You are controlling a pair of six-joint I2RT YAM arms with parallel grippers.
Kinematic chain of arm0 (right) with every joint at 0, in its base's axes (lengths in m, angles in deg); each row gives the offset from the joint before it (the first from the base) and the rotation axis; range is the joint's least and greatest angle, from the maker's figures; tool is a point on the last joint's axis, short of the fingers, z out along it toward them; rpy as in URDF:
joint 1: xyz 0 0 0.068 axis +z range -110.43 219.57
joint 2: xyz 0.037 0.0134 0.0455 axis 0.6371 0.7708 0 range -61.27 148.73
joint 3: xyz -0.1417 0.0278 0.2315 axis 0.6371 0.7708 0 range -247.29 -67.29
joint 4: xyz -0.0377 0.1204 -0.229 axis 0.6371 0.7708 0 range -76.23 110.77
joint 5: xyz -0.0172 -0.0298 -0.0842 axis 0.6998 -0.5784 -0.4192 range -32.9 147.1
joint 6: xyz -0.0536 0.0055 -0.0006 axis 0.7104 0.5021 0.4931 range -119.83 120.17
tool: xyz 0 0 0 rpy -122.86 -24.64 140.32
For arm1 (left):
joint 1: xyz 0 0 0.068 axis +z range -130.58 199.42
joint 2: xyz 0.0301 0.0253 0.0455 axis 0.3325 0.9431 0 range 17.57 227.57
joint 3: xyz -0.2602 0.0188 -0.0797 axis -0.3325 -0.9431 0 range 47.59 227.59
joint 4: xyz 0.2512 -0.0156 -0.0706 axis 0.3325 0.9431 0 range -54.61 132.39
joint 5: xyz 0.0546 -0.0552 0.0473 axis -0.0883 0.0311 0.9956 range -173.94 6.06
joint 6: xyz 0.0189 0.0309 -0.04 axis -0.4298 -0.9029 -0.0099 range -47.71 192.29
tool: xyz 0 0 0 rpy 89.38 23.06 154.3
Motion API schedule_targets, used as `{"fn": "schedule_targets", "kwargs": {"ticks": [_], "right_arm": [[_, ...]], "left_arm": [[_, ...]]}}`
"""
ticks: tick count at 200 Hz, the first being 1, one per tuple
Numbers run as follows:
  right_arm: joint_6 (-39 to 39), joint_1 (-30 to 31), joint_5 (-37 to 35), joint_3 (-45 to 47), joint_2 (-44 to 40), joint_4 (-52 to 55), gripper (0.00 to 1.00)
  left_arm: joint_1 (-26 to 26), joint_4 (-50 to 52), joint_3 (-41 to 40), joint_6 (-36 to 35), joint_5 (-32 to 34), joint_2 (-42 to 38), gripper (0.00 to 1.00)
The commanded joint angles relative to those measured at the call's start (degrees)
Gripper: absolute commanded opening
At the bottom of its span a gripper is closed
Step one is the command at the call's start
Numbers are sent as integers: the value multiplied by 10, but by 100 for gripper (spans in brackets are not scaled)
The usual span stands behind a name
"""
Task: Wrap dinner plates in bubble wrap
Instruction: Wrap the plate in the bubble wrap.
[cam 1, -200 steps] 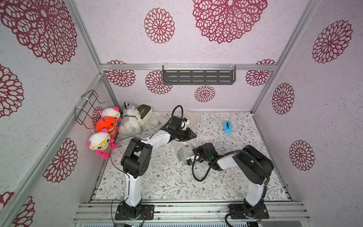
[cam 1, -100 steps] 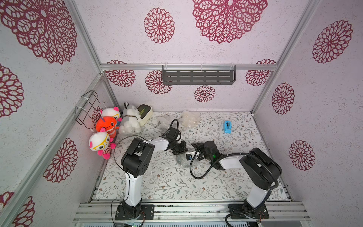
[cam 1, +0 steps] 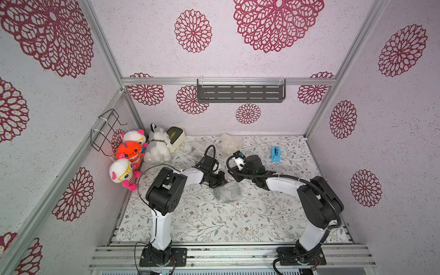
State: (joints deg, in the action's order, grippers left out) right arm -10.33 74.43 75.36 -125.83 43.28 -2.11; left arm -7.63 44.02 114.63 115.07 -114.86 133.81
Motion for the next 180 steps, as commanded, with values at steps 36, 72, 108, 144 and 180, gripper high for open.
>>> {"fn": "schedule_targets", "kwargs": {"ticks": [36, 72, 108, 144, 180], "right_arm": [[-146, 34, 31, 82, 36, 62, 19], [-170, 35, -8, 75, 47, 79, 19], [-175, 37, -20, 74, 42, 74, 19], [-179, 37, -23, 73, 40, 74, 19], [-179, 37, -28, 79, 32, 76, 18]], "left_arm": [[24, 41, -44, 4, 10, -67, 15], [21, 11, -101, -29, -32, -193, 29], [-30, 29, -94, -49, -65, -204, 35], [-68, 105, -71, -91, -23, -167, 35], [-58, 124, -146, -87, 49, -153, 23]]}}
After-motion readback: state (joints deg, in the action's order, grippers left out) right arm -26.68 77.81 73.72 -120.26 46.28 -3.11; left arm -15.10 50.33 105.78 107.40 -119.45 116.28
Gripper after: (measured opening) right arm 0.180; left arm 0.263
